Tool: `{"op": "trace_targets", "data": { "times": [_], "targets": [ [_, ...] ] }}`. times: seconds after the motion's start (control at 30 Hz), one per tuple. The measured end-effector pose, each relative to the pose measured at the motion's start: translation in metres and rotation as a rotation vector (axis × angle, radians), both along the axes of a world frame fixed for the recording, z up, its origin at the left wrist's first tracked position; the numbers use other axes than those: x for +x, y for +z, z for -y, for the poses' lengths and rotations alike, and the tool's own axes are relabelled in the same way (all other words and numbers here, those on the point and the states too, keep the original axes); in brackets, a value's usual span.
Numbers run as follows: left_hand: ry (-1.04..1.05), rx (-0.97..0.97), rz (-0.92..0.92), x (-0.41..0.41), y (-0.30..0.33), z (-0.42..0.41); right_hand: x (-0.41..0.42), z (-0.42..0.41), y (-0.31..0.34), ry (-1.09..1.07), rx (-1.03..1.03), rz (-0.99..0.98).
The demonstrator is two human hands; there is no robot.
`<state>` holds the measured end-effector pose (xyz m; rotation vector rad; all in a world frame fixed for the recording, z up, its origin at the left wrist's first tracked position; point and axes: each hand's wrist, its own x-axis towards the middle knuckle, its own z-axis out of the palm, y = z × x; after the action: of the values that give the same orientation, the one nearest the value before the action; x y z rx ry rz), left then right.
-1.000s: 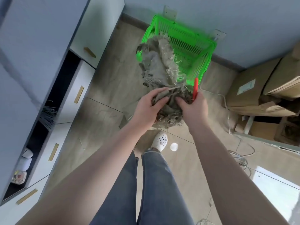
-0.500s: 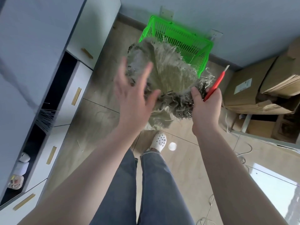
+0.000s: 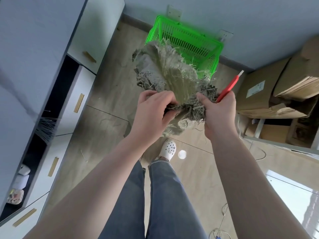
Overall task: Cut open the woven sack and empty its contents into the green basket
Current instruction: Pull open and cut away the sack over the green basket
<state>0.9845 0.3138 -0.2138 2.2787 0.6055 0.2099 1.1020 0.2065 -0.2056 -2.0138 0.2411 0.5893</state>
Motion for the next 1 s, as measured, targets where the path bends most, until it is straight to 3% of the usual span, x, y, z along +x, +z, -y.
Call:
{"op": "trace_targets", "data": {
  "times": [0.17,0.27,0.37,0.47,0.5,0.53,0.63,0.67,0.8,0.9,1.0],
  "targets": [
    [0.286,-0.135,-0.029,0.000,-0.001,0.001,0.006,0.005,0.016,-0.053,0.142,-0.205],
    [0.376,-0.207,-0.067,0.012,0.008,0.011,-0.002,0.001,0.021,0.065,0.139,-0.277],
    [0.297,-0.364,-0.053,0.021,0.019,0.036,-0.018,-0.010,0.015,0.090,0.096,-0.214],
    [0.240,-0.710,0.032,0.015,0.028,0.044,-0.007,-0.007,0.012,0.016,0.064,-0.061],
    [0.225,-0.735,0.061,0.013,0.029,0.040,-0.001,-0.003,0.015,0.036,0.062,-0.012],
    [0.210,-0.648,0.083,0.013,0.031,0.032,0.005,0.003,0.019,0.091,0.062,0.033],
    [0.089,-0.112,0.086,0.028,0.039,-0.002,0.021,0.017,0.034,0.358,0.144,0.027],
    [-0.003,-0.056,0.067,0.036,0.045,-0.012,0.025,0.019,0.040,0.436,0.207,-0.020],
    [-0.313,-0.304,-0.150,0.063,0.070,-0.032,0.051,0.029,0.070,0.594,0.468,-0.102],
    [-0.311,-0.400,0.003,0.066,0.089,-0.028,0.071,0.030,0.101,0.631,0.546,-0.016],
    [-0.136,-0.533,0.208,0.063,0.114,-0.006,0.085,0.015,0.120,0.659,0.610,0.126]
  ]
}}
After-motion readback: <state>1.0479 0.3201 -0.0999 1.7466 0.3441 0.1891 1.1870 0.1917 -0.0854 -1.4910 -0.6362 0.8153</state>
